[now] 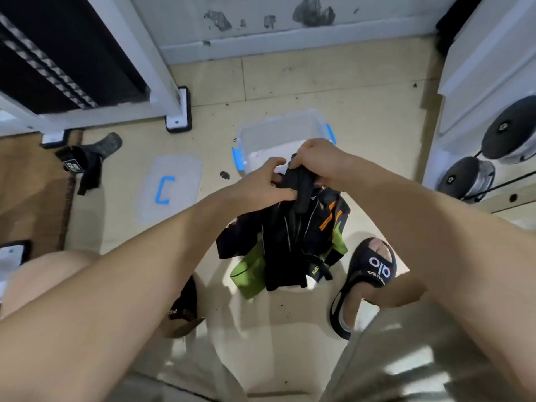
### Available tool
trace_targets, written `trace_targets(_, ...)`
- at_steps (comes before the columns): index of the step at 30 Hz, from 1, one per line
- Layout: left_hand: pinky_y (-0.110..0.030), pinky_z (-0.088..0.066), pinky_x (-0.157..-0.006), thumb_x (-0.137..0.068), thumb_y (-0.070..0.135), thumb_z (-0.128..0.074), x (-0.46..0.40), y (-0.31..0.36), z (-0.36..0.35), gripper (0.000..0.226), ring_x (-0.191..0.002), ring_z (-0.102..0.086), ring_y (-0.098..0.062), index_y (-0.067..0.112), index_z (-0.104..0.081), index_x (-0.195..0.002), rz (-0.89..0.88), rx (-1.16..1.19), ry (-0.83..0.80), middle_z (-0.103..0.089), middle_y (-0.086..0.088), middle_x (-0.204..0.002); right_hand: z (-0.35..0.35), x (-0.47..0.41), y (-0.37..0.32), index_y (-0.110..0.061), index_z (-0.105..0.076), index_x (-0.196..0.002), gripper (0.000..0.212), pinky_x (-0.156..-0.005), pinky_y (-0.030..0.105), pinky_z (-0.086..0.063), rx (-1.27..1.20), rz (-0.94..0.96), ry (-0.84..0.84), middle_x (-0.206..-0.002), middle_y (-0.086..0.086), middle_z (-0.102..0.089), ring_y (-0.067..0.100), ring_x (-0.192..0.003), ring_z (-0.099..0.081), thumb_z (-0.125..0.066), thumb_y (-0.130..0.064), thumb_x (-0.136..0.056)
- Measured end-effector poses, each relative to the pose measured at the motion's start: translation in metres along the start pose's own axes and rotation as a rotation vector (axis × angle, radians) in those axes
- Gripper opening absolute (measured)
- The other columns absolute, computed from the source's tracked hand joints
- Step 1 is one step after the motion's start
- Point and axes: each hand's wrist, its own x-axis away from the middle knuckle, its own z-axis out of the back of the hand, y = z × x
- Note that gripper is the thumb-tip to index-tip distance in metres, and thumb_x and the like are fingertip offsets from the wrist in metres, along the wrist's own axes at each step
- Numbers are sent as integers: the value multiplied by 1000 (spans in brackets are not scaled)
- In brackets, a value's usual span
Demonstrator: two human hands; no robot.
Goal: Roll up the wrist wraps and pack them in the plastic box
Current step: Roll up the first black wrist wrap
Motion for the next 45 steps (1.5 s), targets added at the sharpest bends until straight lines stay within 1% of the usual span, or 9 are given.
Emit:
trace_targets(8, -42, -53, -104, -96, 24, -65, 40, 42, 15, 56, -114, -67, -25, 32, -39, -145, -19, 50, -14, -64, -4, -125, 3, 45, -18, 2, -61, -92, 7, -66, 39, -59, -290, 21, 0, -86, 20, -65, 35, -76, -68, -56, 7, -93)
trace_targets(14, -39, -58, -98, -90, 39, -78, 45, 24, 31, 53, -107, -72, -19, 28, -48, -132, 2, 120, 8, -70, 0, -116, -20, 36, -28, 13, -61, -116, 26, -67, 39, -62, -417, -79, -191, -113, 27, -69, 36, -94, -73, -47, -2, -101)
trace_targets(22, -31, -53, -73, -66, 50, -79, 18, 36, 60, 60, -88, -66, -16, 19, -59, -112, 26, -38, 77, -65, 3, -100, -18, 27, -42, -6, -59, -98, 29, -61, 28, -53, -647, -73, -259, -75, 10, -63, 20, -59, -62, -41, -26, -109)
trace_targets(26, -52, -55, -95, -63, 38, -60, 18, 38, 71, 39, -108, -65, -27, 26, -62, -100, 40, -39, 189, -68, -1, -106, -15, 21, -46, -12, -66, -104, 19, -70, 26, -54, -409, 36, -211, -98, 11, -58, 22, -81, -57, -49, -19, -102)
trace_targets(31, -43, -44, -72, -68, 23, -51, 24, 48, 75, 21, -79, -57, -26, 31, -65, -81, -19, 2, 150, -63, 4, -80, -4, 7, -39, -15, -64, -95, 29, -71, 28, -50, -83, 135, 46, -103, 14, -63, 23, -83, -54, -41, 2, -93)
trace_targets(34, -38, -36, -69, -81, 4, -48, 33, 52, 80, 21, -72, -51, -20, 18, -63, -82, -80, 32, 97, -58, -6, -75, -7, 14, -33, -19, -66, -106, 41, -64, 24, -44, 206, 342, -135, -109, 6, -65, 19, -82, -60, -48, 10, -83)
trace_targets(37, -28, -37, -60, -83, -5, -47, 39, 54, 85, 29, -61, -51, -11, 19, -60, -74, -103, -27, 60, -59, 6, -65, -10, 13, -29, -23, -65, -99, 36, -79, 39, -54, 353, 300, -293, -109, 8, -69, 25, -104, -68, -68, -3, -70)
trace_targets(40, -23, -34, -50, -81, -6, -47, 42, 52, 92, 29, -53, -44, -10, 19, -54, -67, -73, -78, 129, -49, 8, -57, -2, 10, -25, -20, -64, -85, 19, -74, 39, -52, 539, 312, -300, -79, -3, -66, 19, -76, -65, -78, -20, -74)
trace_targets(45, -25, -28, -51, -70, 5, -51, 53, 42, 105, 26, -53, -40, -14, 24, -49, -52, -41, -21, 201, -44, 7, -55, 10, 16, -16, -19, -40, -66, 40, -61, 29, -34, 681, 334, -257, -63, -4, -43, 16, -59, -39, -69, -24, -94)
